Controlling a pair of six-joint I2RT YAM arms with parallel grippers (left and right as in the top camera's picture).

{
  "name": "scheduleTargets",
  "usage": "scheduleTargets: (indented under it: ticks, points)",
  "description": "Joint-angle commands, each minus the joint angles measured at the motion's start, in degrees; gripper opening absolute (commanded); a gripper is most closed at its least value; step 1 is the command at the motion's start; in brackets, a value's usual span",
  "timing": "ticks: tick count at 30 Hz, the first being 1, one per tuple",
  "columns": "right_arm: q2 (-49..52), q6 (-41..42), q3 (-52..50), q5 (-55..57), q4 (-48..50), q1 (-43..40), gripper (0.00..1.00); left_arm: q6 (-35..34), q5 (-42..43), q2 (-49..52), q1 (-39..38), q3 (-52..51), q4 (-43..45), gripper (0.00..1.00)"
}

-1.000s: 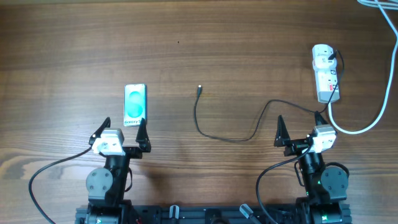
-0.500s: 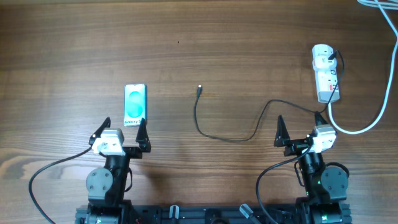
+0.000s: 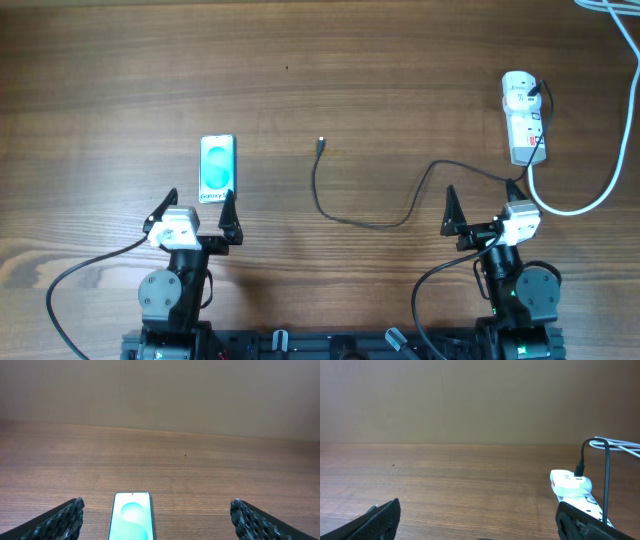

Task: Plug charger to phone and switch on socket

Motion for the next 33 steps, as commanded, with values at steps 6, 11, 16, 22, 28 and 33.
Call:
scheduleTargets:
  ticks: [6, 11, 16, 22, 28, 33]
  points:
    - [-0.5, 0.7, -0.1, 0.6, 0.2, -0.2, 1.00, 0.9, -0.1, -0.6, 0.4, -0.4, 0.1, 1.00]
    - [-0.5, 0.8, -0.1, 0.6, 0.2, -0.2, 1.00, 0.6, 0.5, -0.6, 0.4, -0.4, 0.0, 1.00]
    - [-0.5, 0.9, -0.1, 0.0, 0.3, -0.2, 1.00, 0.6, 0.7, -0.6, 0.4, -0.4, 0.0, 1.00]
    - [-0.5, 0.7, 0.2, -1.7, 2.0, -0.2, 1.00, 0.6, 0.7, -0.6, 0.4, -0.4, 0.0, 1.00]
    - [-0.5, 0.7, 1.2, -1.7, 1.5, -0.2, 1.00, 0.6, 0.7, -0.6, 0.4, -0.4, 0.0, 1.00]
    - [2.8, -1.0, 6.6, -1.3, -3.0, -0.2, 1.00, 0.7, 0.7, -0.6, 0.4, -0.3, 0.0, 1.00]
